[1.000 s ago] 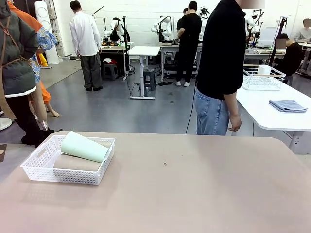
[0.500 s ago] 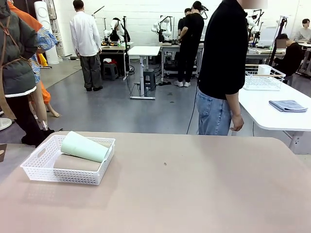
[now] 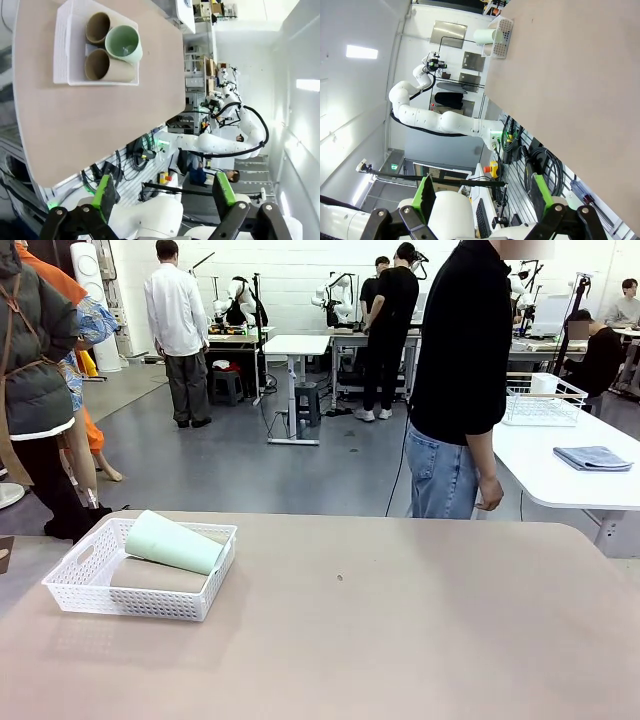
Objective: Clean and organize the cups into the basket.
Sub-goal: Move the Organizing basket back to the left side of the table.
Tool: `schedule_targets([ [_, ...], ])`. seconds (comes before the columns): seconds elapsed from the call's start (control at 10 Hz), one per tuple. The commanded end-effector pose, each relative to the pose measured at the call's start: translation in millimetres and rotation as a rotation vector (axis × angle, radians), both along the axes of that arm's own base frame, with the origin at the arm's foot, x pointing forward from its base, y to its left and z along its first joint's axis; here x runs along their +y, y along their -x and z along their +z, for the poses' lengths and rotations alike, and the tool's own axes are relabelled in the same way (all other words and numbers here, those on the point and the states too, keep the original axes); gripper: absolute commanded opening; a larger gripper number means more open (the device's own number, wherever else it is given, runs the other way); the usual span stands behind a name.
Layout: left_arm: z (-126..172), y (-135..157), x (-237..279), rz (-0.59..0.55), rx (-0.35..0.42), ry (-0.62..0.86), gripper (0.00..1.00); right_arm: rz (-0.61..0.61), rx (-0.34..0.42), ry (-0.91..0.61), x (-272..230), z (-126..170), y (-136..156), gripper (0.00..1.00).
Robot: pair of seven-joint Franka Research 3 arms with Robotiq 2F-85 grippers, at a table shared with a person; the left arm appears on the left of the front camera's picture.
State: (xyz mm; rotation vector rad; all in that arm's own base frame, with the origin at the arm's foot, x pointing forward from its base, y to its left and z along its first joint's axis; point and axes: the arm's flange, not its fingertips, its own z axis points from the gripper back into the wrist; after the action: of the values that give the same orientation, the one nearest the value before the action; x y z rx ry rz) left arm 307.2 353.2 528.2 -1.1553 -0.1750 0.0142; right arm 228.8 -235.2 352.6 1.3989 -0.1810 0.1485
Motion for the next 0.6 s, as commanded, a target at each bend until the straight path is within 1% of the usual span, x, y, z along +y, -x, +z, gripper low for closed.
schedule_targets([
  [0.0,14.2,0.4,7.5,0.005,-0.057,-0.018,1.0,0.0,0.0,0.01,1.1,-0.1,-1.6,1.0],
  [0.2,10.8,-5.7,-7.3,-0.003,-0.024,-0.041,1.0,0.0,0.0,0.01,1.1,-0.1,-1.6,1.0],
  [0.3,12.0,1.0,0.9,0.002,-0.03,-0.017,1.0,0.0,0.0,0.01,1.1,-0.1,-1.6,1.0],
  [0.5,12.0,1.0,0.9,0.002,-0.03,-0.017,1.0,0.0,0.0,0.01,1.1,-0.1,-1.6,1.0],
])
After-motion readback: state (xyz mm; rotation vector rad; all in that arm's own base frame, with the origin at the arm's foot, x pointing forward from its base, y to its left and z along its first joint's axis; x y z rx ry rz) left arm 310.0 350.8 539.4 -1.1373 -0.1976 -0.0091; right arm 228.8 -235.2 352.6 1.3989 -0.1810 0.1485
